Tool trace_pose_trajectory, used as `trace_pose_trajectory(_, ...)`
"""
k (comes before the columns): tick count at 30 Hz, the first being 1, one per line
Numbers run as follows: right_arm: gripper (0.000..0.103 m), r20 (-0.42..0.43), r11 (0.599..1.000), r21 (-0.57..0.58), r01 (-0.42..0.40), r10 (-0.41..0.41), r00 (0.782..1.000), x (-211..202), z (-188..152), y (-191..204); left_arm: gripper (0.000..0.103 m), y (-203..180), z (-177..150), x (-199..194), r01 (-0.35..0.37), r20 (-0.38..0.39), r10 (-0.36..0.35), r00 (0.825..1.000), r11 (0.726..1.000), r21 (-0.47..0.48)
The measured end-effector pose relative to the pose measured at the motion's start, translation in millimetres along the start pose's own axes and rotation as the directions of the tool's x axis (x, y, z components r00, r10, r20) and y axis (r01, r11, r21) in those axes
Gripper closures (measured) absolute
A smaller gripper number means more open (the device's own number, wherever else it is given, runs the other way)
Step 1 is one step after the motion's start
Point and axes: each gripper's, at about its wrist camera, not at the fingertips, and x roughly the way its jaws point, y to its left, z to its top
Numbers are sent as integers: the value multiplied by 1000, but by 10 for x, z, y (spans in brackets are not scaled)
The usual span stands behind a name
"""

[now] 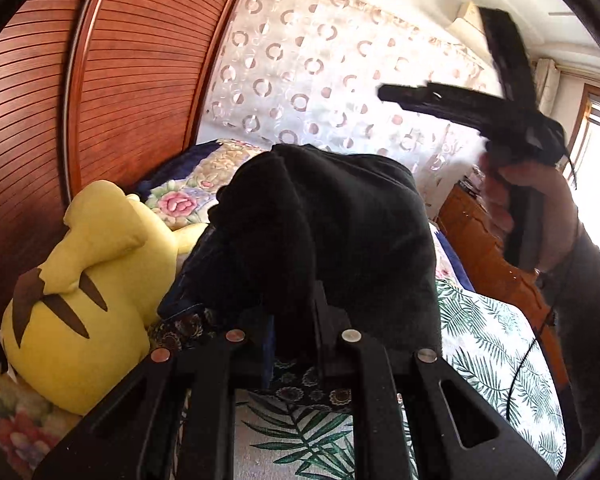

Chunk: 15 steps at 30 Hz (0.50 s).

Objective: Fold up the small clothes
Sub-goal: 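Lift the folded black shirt with both grippers toward the clothes stack, then lower the shirt onto the folded clothes stack and open both grippers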

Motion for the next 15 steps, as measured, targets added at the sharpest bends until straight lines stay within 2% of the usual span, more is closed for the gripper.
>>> trace_pose_trajectory(3,50,-27,1000,-19,3,-4,1000,-39,-129,13,87,8,-5,-15,-3,-2,3,1000,1000,-6)
trace_pose_trajectory(8,50,-153,999,40,-31,37,988,208,-458,-20,86,-5,-27,-27,-28,1,28,1000,1000,15)
trace_pose_trajectory(9,50,-172,998,53,-23,31,985,314,-513,-44,84,-6,-24,-40,-29,1,29,1000,999,21)
trace_pose_trajectory(11,50,-179,998,68,-1,13,984,422,-596,-80,73,-22,-19,-81,-48,7,48,999,998,40)
trace_pose_trajectory(15,50,-155,989,146,19,4,988,400,-531,-109,64,-60,-15,-195,-48,19,46,999,995,91)
